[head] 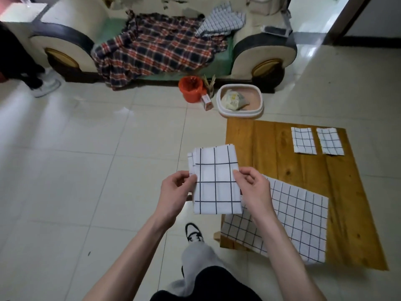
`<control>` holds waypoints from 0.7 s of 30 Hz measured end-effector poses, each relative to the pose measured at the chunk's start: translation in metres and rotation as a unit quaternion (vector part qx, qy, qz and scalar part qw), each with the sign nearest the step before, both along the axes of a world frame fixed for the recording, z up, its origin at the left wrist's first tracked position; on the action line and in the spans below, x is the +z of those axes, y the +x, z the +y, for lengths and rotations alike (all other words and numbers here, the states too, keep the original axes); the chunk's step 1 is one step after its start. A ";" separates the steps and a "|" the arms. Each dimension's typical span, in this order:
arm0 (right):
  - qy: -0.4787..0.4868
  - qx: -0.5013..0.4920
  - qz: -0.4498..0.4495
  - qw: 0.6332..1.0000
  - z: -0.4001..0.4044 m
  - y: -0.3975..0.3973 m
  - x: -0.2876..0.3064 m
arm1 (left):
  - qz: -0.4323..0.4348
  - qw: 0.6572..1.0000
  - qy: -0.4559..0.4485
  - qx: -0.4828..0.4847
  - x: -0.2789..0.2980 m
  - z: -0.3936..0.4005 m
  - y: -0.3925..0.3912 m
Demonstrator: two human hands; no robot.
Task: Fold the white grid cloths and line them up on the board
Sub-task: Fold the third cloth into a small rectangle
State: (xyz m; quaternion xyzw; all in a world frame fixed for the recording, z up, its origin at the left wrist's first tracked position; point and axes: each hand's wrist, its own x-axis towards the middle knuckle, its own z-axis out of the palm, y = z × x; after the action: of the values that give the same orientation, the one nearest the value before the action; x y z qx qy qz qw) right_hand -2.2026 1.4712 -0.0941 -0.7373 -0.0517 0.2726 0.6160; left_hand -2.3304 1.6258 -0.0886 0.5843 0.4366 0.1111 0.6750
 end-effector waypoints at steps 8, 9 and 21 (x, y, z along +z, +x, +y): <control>-0.008 -0.046 -0.003 0.999 0.084 0.059 -0.014 | -0.010 0.999 0.008 -0.048 -0.014 0.095 0.074; -0.006 -0.050 -0.001 0.999 0.096 0.068 -0.015 | -0.010 0.998 0.011 -0.054 -0.015 0.108 0.085; -0.013 -0.086 0.009 0.996 0.215 0.159 -0.007 | -0.017 0.997 0.023 -0.074 0.001 0.242 0.201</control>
State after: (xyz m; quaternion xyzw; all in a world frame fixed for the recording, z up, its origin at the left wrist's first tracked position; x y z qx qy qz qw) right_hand -2.0440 1.6863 -0.1009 -0.7449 0.0207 0.2258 0.6275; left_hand -2.1293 1.8675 -0.0878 0.6286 0.3781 0.0803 0.6749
